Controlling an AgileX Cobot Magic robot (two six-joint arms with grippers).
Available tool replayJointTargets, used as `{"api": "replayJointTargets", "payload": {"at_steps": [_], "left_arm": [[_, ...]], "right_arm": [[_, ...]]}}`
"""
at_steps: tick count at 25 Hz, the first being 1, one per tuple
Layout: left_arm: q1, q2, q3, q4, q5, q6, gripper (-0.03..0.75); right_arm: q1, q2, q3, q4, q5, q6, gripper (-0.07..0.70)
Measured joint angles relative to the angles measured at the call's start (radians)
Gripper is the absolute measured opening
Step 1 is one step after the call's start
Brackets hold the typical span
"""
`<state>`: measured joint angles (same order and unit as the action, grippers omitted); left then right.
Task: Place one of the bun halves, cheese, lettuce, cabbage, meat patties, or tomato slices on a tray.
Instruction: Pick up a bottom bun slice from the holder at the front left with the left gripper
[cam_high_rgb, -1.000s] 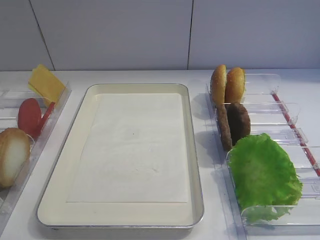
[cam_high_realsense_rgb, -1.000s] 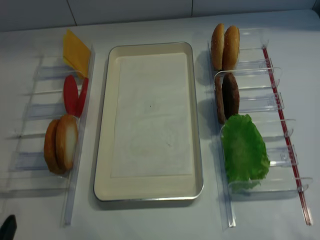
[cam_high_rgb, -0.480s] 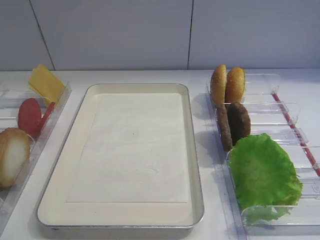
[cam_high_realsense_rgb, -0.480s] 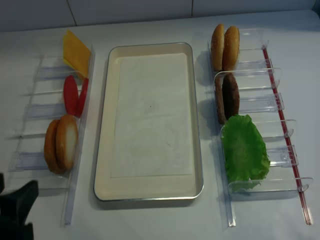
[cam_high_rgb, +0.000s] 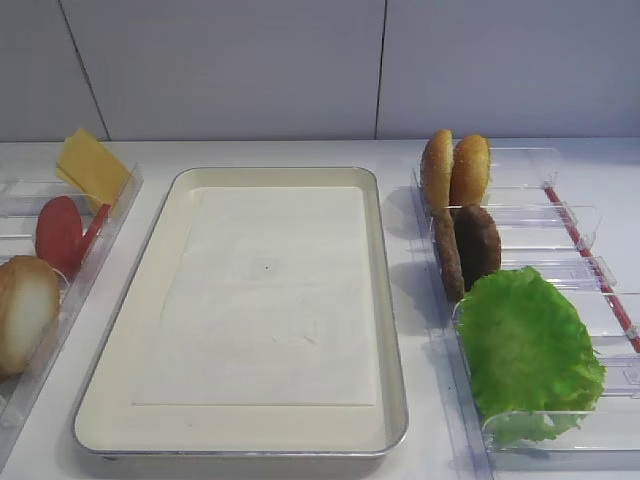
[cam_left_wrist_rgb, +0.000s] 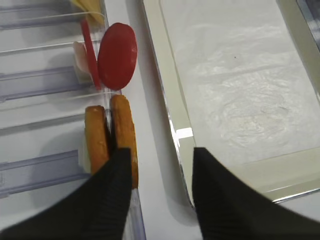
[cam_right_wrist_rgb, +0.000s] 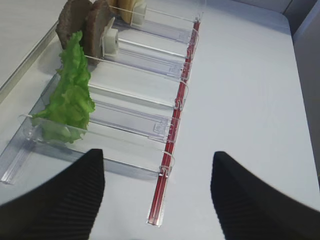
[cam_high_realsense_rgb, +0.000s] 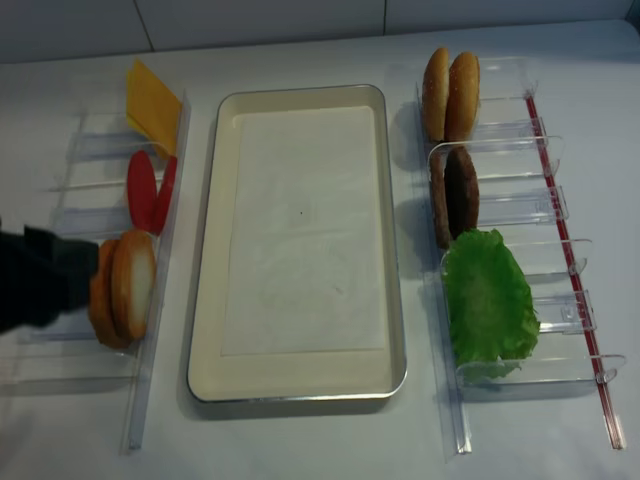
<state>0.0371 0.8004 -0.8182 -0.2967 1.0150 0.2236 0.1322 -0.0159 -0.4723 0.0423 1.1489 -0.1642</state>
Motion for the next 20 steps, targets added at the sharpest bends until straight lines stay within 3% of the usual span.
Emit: {"api": "replayJointTargets", "payload": {"at_steps": [6, 20], "left_arm": [[0.0, 0.161, -0.064, -0.025, -0.034, 0.0, 0.214], [0.0, 0.428, -0.089, -0.029, -0.068, 0.017, 0.198]], "right_arm": [[0.0, 0.0, 0.0, 0.0, 0.0, -0.002, 0.498], [0.0, 0.0, 0.0, 0.0, 0.0, -0.002, 0.497]]}}
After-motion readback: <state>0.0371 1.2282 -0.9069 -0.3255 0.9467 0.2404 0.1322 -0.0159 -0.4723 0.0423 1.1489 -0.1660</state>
